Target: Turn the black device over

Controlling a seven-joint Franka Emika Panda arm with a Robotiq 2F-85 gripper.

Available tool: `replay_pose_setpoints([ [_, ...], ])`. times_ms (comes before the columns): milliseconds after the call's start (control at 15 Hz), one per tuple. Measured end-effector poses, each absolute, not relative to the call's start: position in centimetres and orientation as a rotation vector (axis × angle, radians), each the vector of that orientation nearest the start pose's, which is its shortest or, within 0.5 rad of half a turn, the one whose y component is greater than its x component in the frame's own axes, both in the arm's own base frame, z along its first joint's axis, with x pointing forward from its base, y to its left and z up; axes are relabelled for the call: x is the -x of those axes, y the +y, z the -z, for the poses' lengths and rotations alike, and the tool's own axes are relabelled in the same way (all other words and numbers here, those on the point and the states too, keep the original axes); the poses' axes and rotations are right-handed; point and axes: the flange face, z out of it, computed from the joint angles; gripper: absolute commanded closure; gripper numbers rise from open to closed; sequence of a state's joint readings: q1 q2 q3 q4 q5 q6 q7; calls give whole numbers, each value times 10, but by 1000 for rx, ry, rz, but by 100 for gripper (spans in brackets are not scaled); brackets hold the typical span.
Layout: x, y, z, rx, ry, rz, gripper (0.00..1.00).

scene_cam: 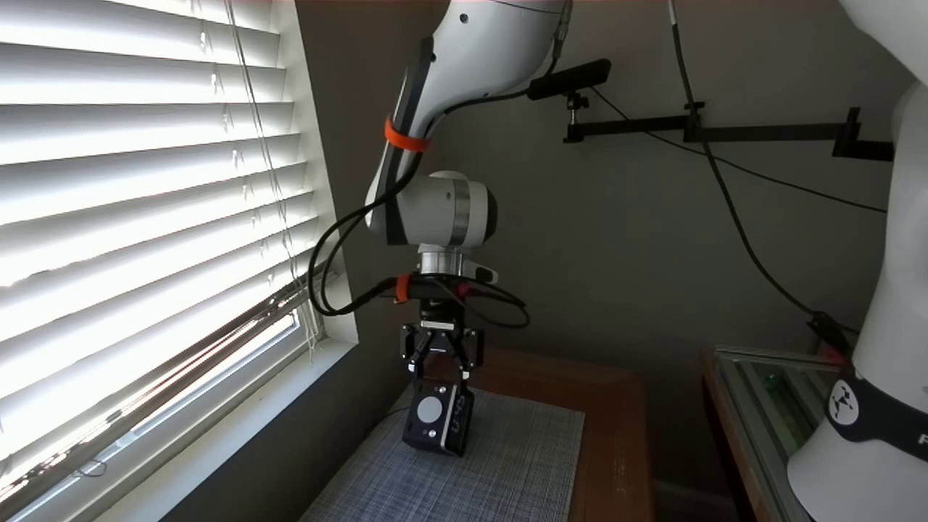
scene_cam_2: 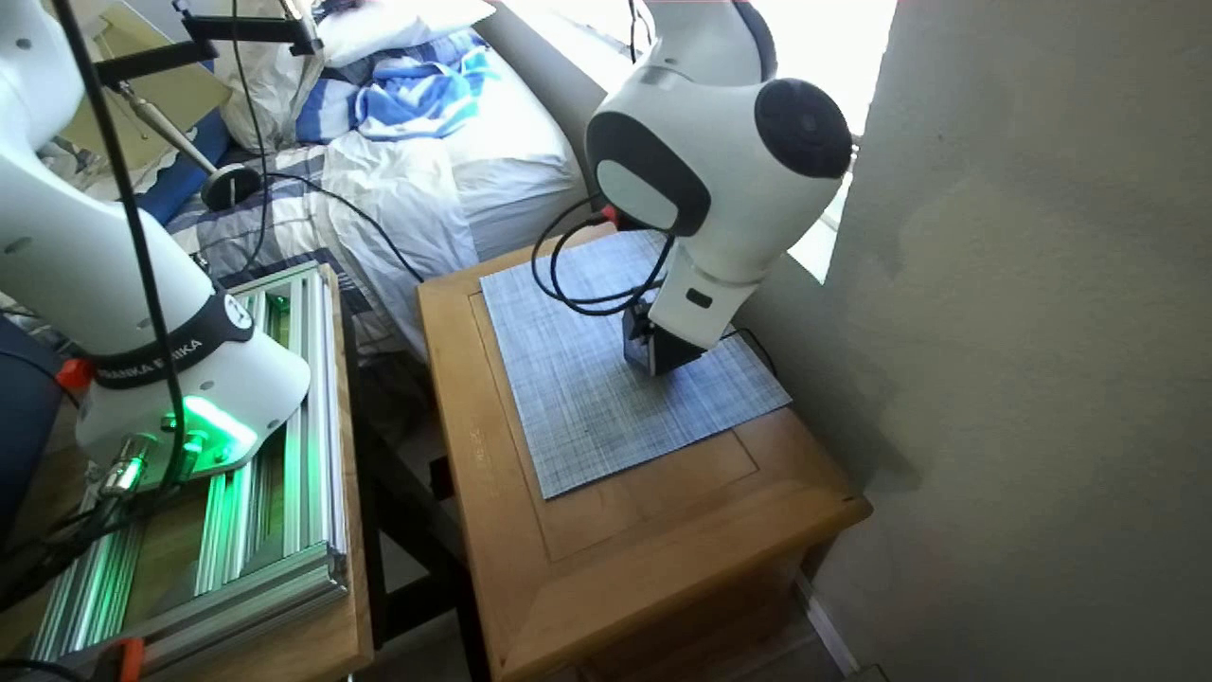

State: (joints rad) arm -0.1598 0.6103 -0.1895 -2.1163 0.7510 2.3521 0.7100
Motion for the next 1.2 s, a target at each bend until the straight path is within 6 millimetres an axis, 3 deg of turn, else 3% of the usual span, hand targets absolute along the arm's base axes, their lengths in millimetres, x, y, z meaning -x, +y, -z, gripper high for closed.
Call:
replay_pose_setpoints([
  [667, -500, -138, -114, 2128, 2129, -428, 44],
  [1200, -502, -111, -119, 2167, 2190, -349, 44],
])
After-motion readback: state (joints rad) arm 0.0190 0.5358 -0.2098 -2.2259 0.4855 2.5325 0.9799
